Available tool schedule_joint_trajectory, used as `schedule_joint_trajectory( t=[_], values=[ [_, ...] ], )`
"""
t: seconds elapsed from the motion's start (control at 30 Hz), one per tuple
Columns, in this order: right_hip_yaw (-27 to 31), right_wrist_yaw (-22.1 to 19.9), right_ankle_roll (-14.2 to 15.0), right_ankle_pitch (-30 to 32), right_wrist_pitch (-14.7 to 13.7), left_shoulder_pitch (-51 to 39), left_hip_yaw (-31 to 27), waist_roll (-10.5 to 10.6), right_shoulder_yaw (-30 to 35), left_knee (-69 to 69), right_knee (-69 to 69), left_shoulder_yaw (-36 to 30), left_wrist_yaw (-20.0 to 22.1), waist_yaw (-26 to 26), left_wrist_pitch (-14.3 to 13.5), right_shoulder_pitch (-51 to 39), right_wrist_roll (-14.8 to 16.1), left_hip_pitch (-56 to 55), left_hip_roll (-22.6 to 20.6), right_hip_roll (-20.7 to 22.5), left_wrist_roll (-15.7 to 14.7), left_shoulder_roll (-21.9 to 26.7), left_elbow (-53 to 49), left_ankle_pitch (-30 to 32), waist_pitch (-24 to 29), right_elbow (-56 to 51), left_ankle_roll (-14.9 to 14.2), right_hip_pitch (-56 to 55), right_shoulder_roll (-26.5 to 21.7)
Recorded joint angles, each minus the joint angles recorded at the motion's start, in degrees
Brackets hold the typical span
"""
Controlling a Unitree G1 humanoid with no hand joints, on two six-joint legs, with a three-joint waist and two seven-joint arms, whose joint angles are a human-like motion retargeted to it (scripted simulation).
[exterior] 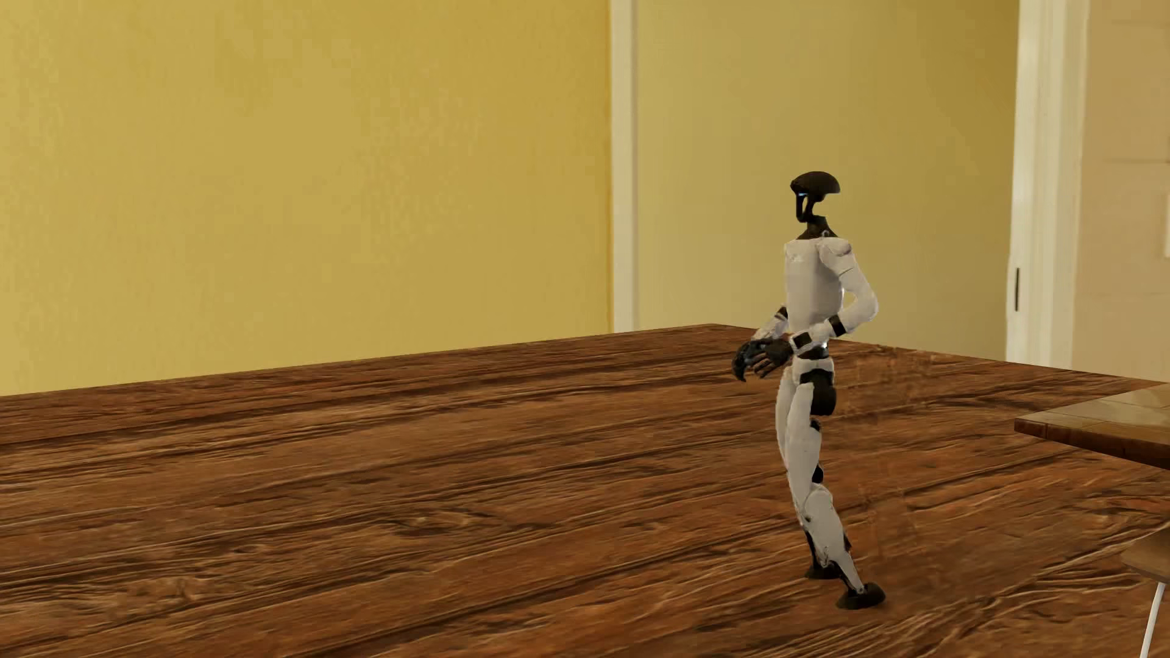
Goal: Reach forward
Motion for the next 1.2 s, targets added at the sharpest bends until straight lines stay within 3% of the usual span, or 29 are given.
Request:
schedule_joint_trajectory(
  t=[0.07, 0.13, 0.17, 0.2, 0.27, 0.37, 0.43, 0.5, 0.53, 0.6, 0.67, 0.9, 1.13, 1.2],
  values=[
    [0.0, 0.0, 0.0, 0.4, 0.0, 0.8, 0.0, 0.5, -0.1, -0.8, -0.3, 4.5, 0.0, 1.5, 0.0, 0.6, 0.0, 0.3, 0.1, 0.2, 0.0, -0.4, -6.8, 1.1, -1.1, 8.5, 0.0, 0.1, 1.7],
    [0.0, 0.0, 0.0, 1.2, 0.0, -5.7, 0.0, 1.0, 1.0, 0.3, -0.6, 7.7, 0.0, 0.0, 0.0, 0.1, 0.0, 1.0, -0.1, 0.3, 0.0, 1.8, -11.0, 1.1, -1.8, 16.5, 0.0, 0.3, 2.6],
    [0.0, 0.0, 0.0, 1.4, 0.0, -11.9, 0.0, 1.3, 2.0, -15.0, -0.5, 8.8, 0.0, -1.9, 0.0, -0.3, 0.0, 1.5, -0.3, 0.3, 0.0, 3.6, -11.3, 17.5, -1.9, 19.1, 0.0, 0.3, 2.7],
    [0.0, 0.0, 0.0, 1.7, 0.0, -19.0, 0.0, 1.7, 3.2, -15.4, -0.6, 9.6, 0.0, -4.2, 0.0, -1.1, 0.0, 2.2, -0.5, 0.3, 0.0, 5.8, -10.2, 27.6, -2.0, 21.7, 0.0, 0.4, 2.5],
    [0.0, 0.0, 0.0, 0.9, 0.0, -36.1, 0.0, 3.3, 6.7, -16.6, -0.7, 6.4, 0.0, -9.1, 0.0, -3.8, 0.0, 4.0, -0.8, 0.2, 0.0, 11.5, -2.7, 24.6, -1.7, 27.1, 0.0, 0.6, 1.1],
    [0.0, 0.0, 0.0, -2.3, 0.0, -63.8, 0.0, 6.9, 11.5, -18.6, -0.1, -7.4, 0.0, -15.7, 0.0, -8.5, 0.0, 6.7, -1.2, 0.3, 0.0, 18.5, 18.9, 26.4, -0.7, 34.4, 0.0, 0.5, -2.2],
    [0.0, 0.0, 0.0, -3.8, 0.0, -80.4, 0.0, 9.7, 15.0, -20.0, 0.1, -22.5, 0.0, -20.9, 0.0, -11.5, 0.0, 8.7, -1.6, 0.6, 0.0, 20.8, 40.8, 28.6, 0.5, 37.4, 0.0, 0.4, -5.2],
    [0.0, 0.0, 0.0, -5.1, 0.0, -90.7, 0.0, 12.0, 18.4, -24.3, 0.3, -37.8, 0.0, -26.9, 0.0, -14.6, 0.0, 10.1, -2.2, 0.5, 0.0, 21.6, 62.6, 32.8, 1.5, 40.1, 0.0, 0.0, -7.6],
    [0.0, 0.0, 0.0, -6.0, 0.0, -93.4, 0.0, 12.7, 19.2, -5.7, 0.6, -39.8, 0.0, -29.5, 0.0, -15.5, 0.0, 10.8, -2.5, 0.6, 0.0, 22.1, 70.6, 32.8, 2.0, 41.0, 0.0, -0.2, -8.3],
    [0.0, 0.0, 0.0, -7.9, 0.0, -96.4, 0.0, 13.5, 19.3, -6.0, 1.8, -39.8, 0.0, -32.9, 0.0, -15.9, 0.0, 11.7, -3.1, 0.7, 0.0, 23.6, 80.6, 32.8, 2.7, 42.5, 0.0, -0.7, -9.1],
    [0.0, 0.0, 0.0, -8.9, 0.0, -96.5, 0.0, 13.8, 17.1, -5.9, 2.6, -39.8, 0.0, -33.8, 0.0, -14.2, 0.0, 12.1, -3.5, 0.8, 0.0, 25.3, 84.6, 32.8, 2.5, 43.8, 0.0, -1.5, -9.5],
    [0.0, 0.0, 0.0, -8.4, 0.0, -92.4, 0.0, 13.4, 14.2, -6.1, 3.3, -39.8, 0.0, -33.0, 0.0, -7.0, 0.0, 11.8, -4.0, 1.3, 0.0, 28.4, 86.1, 32.8, 1.0, 53.2, 0.0, -3.2, -9.1],
    [0.0, 0.0, 0.0, -7.9, 0.0, -92.9, 0.0, 12.9, 13.3, -6.6, 2.7, -39.8, 0.0, -33.4, 0.0, -6.1, 0.0, 12.6, -4.3, 1.1, 0.0, 27.8, 86.1, 33.3, 1.7, 56.4, 0.0, -2.2, -10.0],
    [0.0, 0.0, 0.0, -7.7, 0.0, -93.3, 0.0, 13.0, 12.2, -6.8, 2.4, -39.8, 0.0, -33.4, 0.0, -6.7, 0.0, 12.8, -4.4, 1.1, 0.0, 27.5, 85.9, 26.8, 1.9, 55.7, 0.0, -2.1, -10.3]
  ],
)
